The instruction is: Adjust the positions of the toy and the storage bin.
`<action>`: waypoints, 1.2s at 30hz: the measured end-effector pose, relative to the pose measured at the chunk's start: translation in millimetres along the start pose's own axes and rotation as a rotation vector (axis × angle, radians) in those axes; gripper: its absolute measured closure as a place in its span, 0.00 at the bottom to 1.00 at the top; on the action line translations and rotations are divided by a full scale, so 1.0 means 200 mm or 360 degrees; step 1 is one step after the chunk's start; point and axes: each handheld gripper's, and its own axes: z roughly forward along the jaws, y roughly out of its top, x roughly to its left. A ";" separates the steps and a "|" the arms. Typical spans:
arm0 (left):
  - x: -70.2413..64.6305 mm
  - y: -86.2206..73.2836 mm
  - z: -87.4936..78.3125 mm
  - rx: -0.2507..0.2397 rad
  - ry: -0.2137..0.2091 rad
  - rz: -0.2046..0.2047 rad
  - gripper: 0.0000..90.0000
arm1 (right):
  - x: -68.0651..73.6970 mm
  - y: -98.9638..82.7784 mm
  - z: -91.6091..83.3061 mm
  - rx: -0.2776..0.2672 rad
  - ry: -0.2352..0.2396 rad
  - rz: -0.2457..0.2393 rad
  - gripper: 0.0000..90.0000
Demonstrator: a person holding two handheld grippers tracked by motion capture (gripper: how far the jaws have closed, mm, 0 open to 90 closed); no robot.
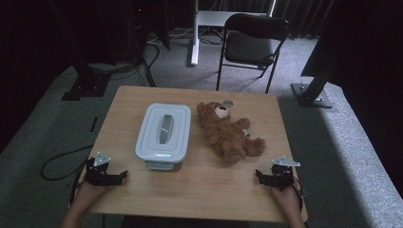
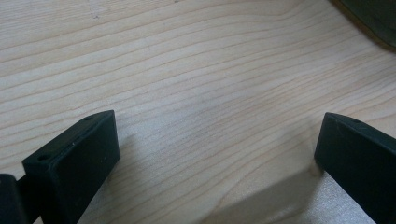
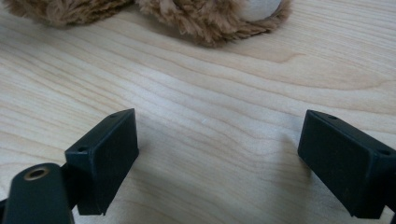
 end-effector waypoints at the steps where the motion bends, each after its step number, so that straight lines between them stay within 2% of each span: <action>1: 0.00 0.00 0.00 0.0001 -0.0001 0.0002 0.01 | 0.00 0.00 0.00 0.0011 0.0009 -0.0009 0.13; 5: 0.00 0.00 0.00 0.0002 -0.0002 0.0003 0.01 | 0.01 0.01 -0.01 0.0039 0.0024 0.0014 0.15; 8: 0.00 0.00 0.00 0.0002 -0.0004 0.0006 0.01 | 0.00 0.03 -0.02 0.0042 0.0116 0.0091 0.15; 13: 0.00 0.00 0.00 0.0002 -0.0010 0.0011 0.01 | 0.02 0.07 -0.04 0.0014 0.0138 0.0080 0.15; 20: 0.00 0.00 0.00 0.0002 -0.0010 0.0011 0.01 | 0.04 0.19 -0.10 -0.0091 0.0178 0.0074 0.15; 36: 0.00 0.00 0.00 0.0003 -0.0016 0.0015 0.01 | 0.07 0.44 -0.11 -0.0195 0.0244 0.0062 0.15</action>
